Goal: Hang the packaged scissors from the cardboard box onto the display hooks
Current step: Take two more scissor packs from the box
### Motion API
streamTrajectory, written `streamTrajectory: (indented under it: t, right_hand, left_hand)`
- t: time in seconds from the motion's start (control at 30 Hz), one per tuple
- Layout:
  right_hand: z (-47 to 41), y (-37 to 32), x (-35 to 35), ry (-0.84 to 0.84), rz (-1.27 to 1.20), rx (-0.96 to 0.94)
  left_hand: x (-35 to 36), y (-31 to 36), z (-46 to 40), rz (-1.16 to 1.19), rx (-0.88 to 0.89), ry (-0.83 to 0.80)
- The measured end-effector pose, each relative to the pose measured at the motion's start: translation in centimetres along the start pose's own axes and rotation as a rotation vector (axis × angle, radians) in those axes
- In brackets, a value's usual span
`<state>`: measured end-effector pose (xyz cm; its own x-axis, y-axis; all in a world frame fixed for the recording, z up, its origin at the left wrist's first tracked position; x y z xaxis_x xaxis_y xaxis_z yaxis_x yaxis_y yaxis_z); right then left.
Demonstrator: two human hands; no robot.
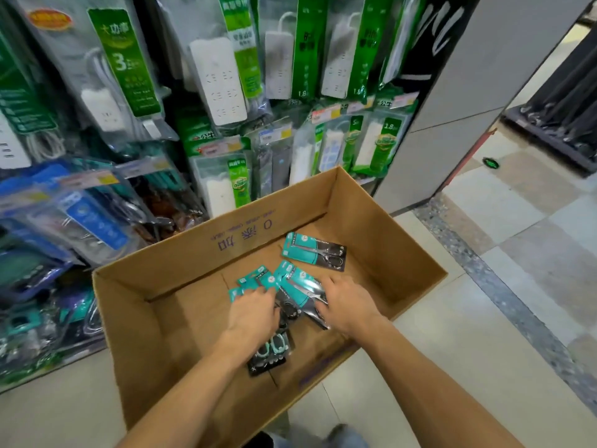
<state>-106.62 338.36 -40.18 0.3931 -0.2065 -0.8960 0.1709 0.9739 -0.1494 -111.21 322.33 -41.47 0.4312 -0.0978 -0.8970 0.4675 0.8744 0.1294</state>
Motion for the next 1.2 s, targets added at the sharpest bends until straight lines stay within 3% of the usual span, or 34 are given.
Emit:
streamTrajectory:
  t: [0.27, 0.5, 0.7, 0.93, 1.2]
  right_hand:
    - [-6.7, 1.8, 1.6, -0.178, 0.157, -0.202]
    - [-11.7, 2.9, 3.3, -0.421, 0.218, -0.392]
    - [-13.5, 4.5, 5.5, -0.445, 0.035, -0.522]
    - [-15.2, 6.8, 6.9, -0.644, -0.188, -0.351]
    - [-15.9, 7.4, 6.9, -0.722, -0.268, -0.322]
  left_hand:
    - [2.8, -0.6, -3.0, 0.097, -0.171, -0.127]
    - [5.7, -0.7, -5.2, 0.386, -0.417, -0.237]
    - [7.7, -0.4, -5.7, 0.581, -0.627, -0.289]
    - [9.1, -0.3, -4.9, 0.717, -0.767, -0.212]
    - [9.7, -0.6, -4.0, 0.929, -0.736, -0.134]
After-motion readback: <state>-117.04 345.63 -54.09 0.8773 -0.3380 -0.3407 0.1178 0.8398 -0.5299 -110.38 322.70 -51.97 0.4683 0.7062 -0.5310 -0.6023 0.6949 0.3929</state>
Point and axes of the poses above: each hand's wrist, its own z-axis away from the middle knuckle, its own x-axis out of the palm, y = z × x, the point moved 6 cm from there along -z, towards the middle knuckle, and after that the axes turned 6 degrees about -y, right-handed, at the moved point
